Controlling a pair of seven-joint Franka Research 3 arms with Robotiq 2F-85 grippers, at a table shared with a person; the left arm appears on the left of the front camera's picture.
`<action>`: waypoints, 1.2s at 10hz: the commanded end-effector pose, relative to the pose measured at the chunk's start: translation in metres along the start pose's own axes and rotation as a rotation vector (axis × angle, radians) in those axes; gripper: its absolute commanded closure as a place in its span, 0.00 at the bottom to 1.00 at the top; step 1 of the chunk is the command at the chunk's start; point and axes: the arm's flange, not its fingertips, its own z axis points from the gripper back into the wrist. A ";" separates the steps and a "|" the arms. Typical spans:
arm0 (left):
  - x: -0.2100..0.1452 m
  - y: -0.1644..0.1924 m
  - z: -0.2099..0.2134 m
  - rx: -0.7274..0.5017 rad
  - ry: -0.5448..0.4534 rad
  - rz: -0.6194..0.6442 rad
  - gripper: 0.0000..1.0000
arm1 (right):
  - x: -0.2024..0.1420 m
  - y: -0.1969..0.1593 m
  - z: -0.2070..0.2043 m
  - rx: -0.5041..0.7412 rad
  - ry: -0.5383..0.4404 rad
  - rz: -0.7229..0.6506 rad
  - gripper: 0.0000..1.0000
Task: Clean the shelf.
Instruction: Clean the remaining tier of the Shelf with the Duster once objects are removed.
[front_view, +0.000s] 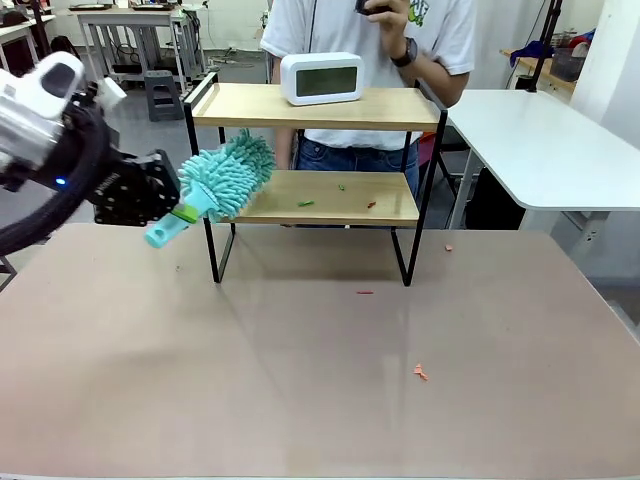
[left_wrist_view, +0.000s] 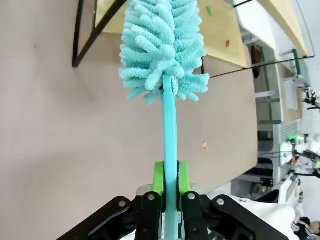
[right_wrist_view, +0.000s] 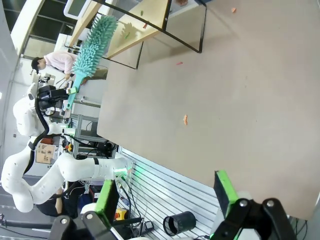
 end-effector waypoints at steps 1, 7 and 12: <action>0.013 -0.013 -0.022 0.033 0.013 -0.007 0.87 | 0.002 0.001 -0.001 0.022 -0.019 0.024 0.00; 0.034 -0.050 -0.092 0.138 -0.030 0.028 1.00 | 0.002 0.001 -0.001 0.022 -0.019 0.024 0.00; 0.007 -0.090 -0.124 0.069 0.069 -0.115 1.00 | 0.002 0.001 -0.001 0.022 -0.019 0.024 0.00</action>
